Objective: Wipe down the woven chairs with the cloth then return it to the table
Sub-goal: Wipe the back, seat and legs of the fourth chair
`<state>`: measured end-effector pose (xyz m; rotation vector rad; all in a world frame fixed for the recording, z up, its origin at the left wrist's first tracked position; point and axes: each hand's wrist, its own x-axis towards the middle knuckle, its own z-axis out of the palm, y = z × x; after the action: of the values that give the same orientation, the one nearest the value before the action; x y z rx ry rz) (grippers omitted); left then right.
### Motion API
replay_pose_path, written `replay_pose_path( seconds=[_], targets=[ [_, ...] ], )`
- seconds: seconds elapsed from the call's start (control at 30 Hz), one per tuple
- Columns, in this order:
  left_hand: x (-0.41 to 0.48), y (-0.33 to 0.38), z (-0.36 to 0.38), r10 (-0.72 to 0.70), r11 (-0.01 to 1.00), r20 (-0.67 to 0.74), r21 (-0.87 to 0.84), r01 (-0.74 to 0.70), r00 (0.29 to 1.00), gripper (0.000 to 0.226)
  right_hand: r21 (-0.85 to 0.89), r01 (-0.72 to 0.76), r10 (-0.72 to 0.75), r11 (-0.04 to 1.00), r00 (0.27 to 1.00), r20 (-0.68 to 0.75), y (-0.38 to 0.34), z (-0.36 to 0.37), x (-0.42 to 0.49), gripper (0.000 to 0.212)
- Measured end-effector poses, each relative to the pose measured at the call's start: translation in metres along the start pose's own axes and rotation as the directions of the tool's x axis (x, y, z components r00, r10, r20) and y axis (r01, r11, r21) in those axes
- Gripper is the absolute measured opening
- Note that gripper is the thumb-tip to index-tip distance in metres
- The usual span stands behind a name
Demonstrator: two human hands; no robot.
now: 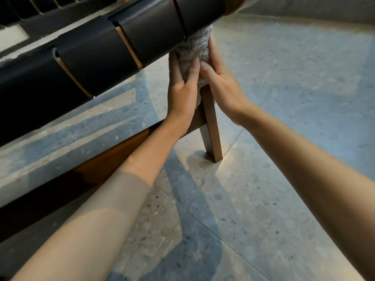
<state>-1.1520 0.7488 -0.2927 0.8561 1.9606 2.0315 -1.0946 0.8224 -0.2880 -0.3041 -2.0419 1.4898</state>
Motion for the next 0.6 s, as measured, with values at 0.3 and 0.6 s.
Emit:
replay_pose_path(
  seconds=[0.3, 0.6],
  targets=[
    [-0.049, -0.037, 0.011, -0.072, 0.994, 0.014, 0.079, 0.071, 0.997, 0.053, -0.026, -0.183, 0.185, 0.983, 0.978, 0.092, 0.041, -0.009, -0.045, 0.059],
    [-0.093, -0.053, 0.017, -0.044, 0.985, -0.066, 0.164, 0.054, 0.997, 0.057, -0.029, -0.195, 0.196, 0.98, 0.981, 0.012, 0.052, -0.011, -0.071, 0.053]
  ],
)
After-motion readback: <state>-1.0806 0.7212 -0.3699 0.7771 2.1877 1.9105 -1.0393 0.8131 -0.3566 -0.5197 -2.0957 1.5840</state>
